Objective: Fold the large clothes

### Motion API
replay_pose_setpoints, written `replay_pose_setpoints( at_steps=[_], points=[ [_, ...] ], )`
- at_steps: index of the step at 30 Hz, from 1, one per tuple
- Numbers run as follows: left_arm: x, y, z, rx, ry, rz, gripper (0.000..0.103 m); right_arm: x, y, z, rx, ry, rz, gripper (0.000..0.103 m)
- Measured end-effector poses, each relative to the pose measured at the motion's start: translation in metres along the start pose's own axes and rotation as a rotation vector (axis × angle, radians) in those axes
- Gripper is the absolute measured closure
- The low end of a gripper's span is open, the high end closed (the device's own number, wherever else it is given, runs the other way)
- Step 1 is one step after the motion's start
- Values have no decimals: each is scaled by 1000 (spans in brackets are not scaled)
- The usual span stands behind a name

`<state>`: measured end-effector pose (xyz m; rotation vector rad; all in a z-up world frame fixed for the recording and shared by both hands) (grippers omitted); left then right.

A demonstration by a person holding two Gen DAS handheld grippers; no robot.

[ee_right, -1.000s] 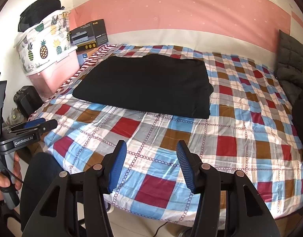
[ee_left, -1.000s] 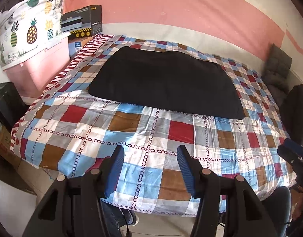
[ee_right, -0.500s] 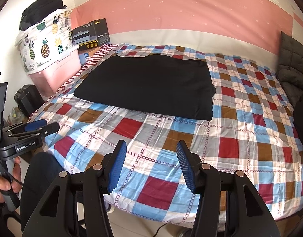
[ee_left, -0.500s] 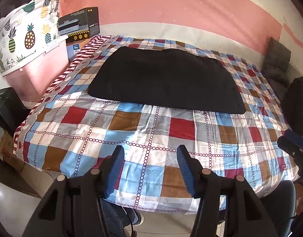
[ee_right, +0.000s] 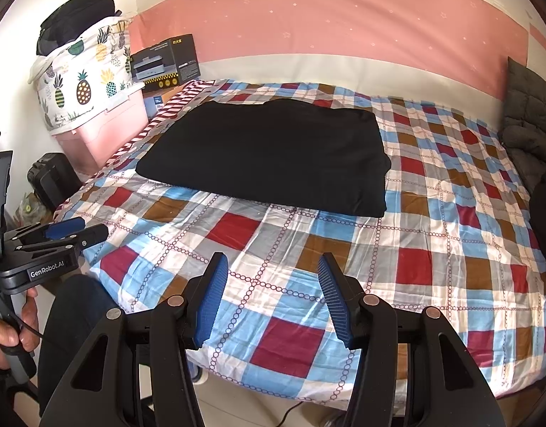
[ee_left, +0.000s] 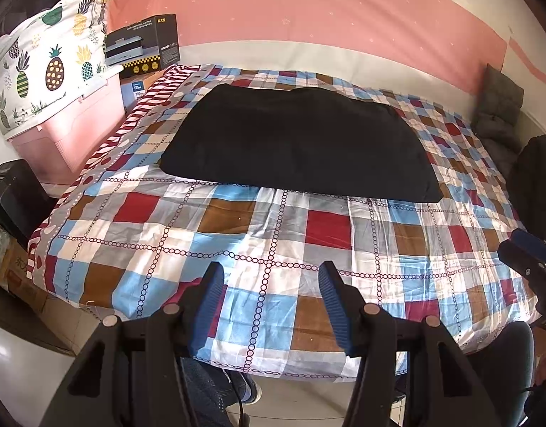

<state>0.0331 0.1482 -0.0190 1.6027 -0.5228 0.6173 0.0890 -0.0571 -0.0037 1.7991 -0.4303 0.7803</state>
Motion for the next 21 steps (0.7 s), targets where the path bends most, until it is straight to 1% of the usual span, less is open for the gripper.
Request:
replay_pose_setpoints(
  at_steps=[4, 11, 14, 16, 21],
  points=[
    [0, 2, -1, 1, 0, 3, 45, 0, 0, 0, 1, 1, 0, 49],
    [1, 4, 0, -26, 8, 11, 45, -1, 1, -3, 2, 1, 3, 49],
    [1, 8, 0, 26, -16, 21, 45, 0, 2, -4, 3, 3, 5, 49],
    [2, 11, 3, 23, -31, 31, 45, -1, 2, -4, 3, 1, 5, 49],
    [2, 10, 6, 10, -21, 23, 45, 0, 2, -4, 4, 1, 5, 49]
  ],
)
Point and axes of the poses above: each gripper's, at about its wrist camera, not at the fingertips, and y roughly against the way its jaws point, z to its right, x to its top, the point moved 7 cm from there along -y, roughly the way its jaws point, and after that the axes turned 12 degrees about -y, right-handed, at the moved point
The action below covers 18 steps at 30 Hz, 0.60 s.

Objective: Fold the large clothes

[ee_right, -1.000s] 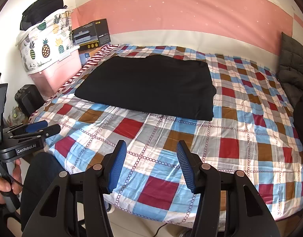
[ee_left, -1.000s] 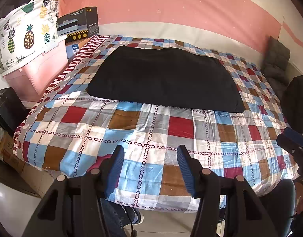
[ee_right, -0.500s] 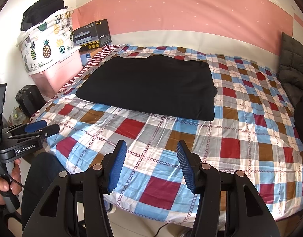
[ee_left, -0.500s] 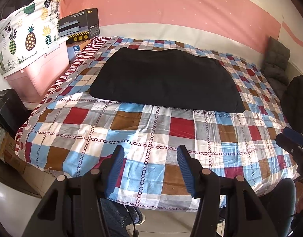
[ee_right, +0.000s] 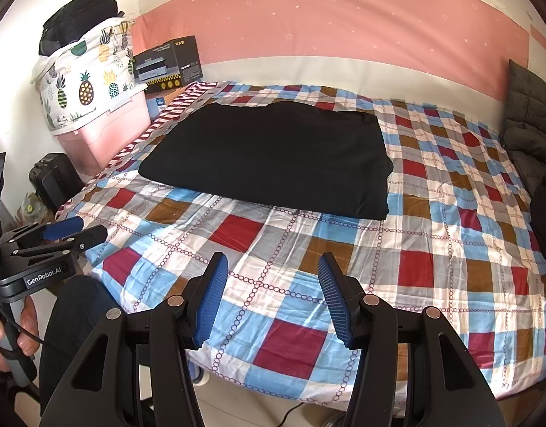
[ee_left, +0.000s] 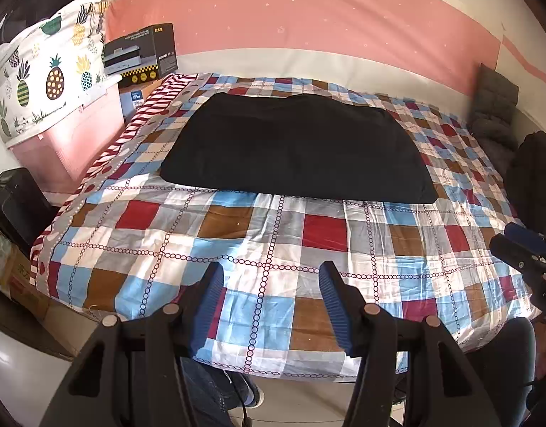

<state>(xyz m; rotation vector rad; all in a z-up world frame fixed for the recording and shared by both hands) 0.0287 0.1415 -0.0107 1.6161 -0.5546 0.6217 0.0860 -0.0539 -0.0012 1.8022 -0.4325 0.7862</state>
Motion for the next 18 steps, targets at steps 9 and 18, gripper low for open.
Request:
replay_pose_setpoints(
  at_steps=[9, 18],
  points=[
    [-4, 0, 1, -16, 25, -13, 45, 0, 2, -2, 2, 2, 1, 49],
    [-4, 1, 0, -31, 38, -22, 45, 1, 2, -1, 0, 3, -1, 49]
  ],
)
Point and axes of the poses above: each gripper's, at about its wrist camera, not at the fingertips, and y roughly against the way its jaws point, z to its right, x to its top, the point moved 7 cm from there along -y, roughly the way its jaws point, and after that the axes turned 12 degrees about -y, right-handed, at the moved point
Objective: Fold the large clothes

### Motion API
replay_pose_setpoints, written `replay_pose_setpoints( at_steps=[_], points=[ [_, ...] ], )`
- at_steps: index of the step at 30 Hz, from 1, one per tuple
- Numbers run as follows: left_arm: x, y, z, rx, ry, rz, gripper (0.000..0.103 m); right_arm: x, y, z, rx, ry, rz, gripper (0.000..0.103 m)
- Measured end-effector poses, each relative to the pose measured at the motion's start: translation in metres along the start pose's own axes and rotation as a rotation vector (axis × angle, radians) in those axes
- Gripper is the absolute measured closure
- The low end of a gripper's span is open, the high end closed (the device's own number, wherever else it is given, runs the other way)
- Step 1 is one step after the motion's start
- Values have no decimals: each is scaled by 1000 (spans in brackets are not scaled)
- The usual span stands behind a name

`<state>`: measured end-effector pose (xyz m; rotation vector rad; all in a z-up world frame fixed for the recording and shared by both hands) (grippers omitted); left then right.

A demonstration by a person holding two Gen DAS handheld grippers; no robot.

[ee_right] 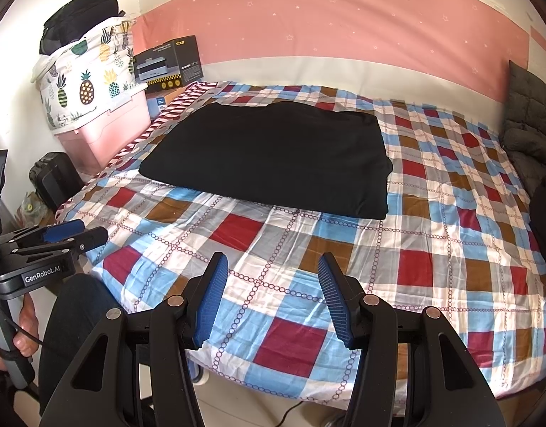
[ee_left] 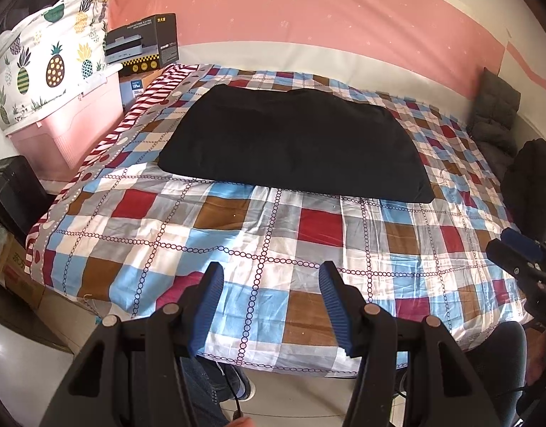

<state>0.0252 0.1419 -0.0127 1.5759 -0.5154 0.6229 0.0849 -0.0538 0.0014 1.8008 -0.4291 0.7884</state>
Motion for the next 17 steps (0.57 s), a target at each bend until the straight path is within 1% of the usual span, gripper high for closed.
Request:
replay_pose_setpoints(
  at_steps=[5, 9, 17],
  points=[
    [-1, -3, 1, -39, 16, -14, 45, 0, 1, 1, -1, -1, 1, 49],
    [-1, -4, 2, -38, 19, -18, 45, 0, 1, 3, 0, -1, 1, 49],
    [2, -4, 2, -10, 0, -12, 45, 3, 5, 8, 4, -5, 8, 49]
  ],
)
Point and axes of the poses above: each gripper's, at about its wrist camera, not at the fingertips, and y roughly against the way its jaws point, z to its right, x to its top, the point moved 7 cm from there along -y, roughly the way its jaws point, and after that the axes turned 12 degrees about -y, right-handed, at the moved point
